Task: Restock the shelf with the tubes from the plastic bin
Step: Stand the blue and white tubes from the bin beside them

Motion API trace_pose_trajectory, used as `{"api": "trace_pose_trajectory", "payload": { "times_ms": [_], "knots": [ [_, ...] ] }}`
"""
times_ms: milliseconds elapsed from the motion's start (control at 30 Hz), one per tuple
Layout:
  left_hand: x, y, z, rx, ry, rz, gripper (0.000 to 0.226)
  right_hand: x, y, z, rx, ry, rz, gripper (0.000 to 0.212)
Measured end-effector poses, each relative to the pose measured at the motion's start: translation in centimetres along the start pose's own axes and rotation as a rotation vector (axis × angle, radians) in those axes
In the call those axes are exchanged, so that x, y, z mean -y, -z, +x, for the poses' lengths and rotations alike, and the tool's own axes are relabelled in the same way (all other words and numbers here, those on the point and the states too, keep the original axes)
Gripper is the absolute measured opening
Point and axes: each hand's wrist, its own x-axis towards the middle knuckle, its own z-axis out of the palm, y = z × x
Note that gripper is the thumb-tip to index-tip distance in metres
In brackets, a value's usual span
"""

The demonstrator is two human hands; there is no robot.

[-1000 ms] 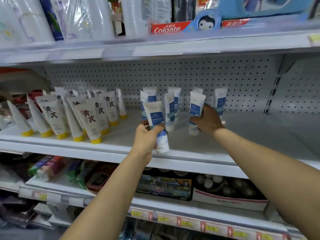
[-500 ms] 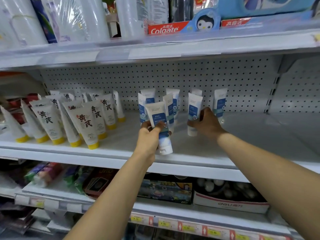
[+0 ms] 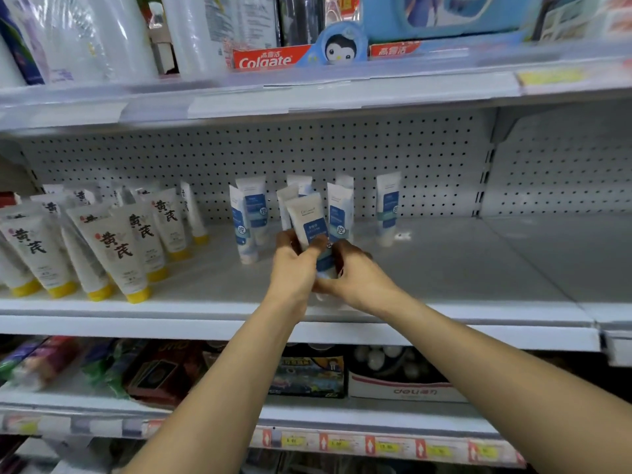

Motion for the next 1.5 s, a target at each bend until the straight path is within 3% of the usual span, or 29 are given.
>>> {"api": "trace_pose_trajectory", "payload": {
  "times_ms": [133, 333, 400, 967, 1100, 1200, 1333, 1500],
  "knots": [
    [0.5, -0.8, 0.1, 0.096, 0.016, 0.122, 0.025, -1.6, 1.7, 0.0, -0.071, -0.032, 0.009, 0.054],
    [1.9, 1.2, 1.0, 0.164, -0.232, 0.796, 0.033, -4.6, 5.9, 1.8, -0.222, -0.178, -0.001, 0.037],
    [2.4, 2.1, 1.3, 0.152, -0.273, 0.907, 0.029, -5.7, 7.1, 2.5, -0.242, -0.191, 0.018, 0.038],
    [2.6, 2.3, 2.3, 0.224, -0.208, 1.049, 0.024, -8.4, 7.0, 4.7, -0.186, -0.254, 0.046, 0.049],
    [2.3, 2.6, 1.6, 0.235, -0.225, 1.107, 0.025, -8.2, 7.3, 3.3, -0.175, -0.313, -0.018, 0.066],
    [1.7, 3.0, 0.4, 0.192, -0.267, 1.105, 0.023, -8.0, 7.9, 1.2, -0.206, -0.331, -0.095, 0.061],
    [1.0, 4.0, -2.7, 0.137, -0.373, 1.15, 0.026, -6.6, 7.7, -1.9, -0.161, -0.211, -0.253, 0.042],
    [0.5, 7.2, -6.7, 0.132, -0.394, 1.265, 0.032, -2.0, 4.5, -4.4, -0.064, 0.126, -0.614, 0.046]
  ]
}}
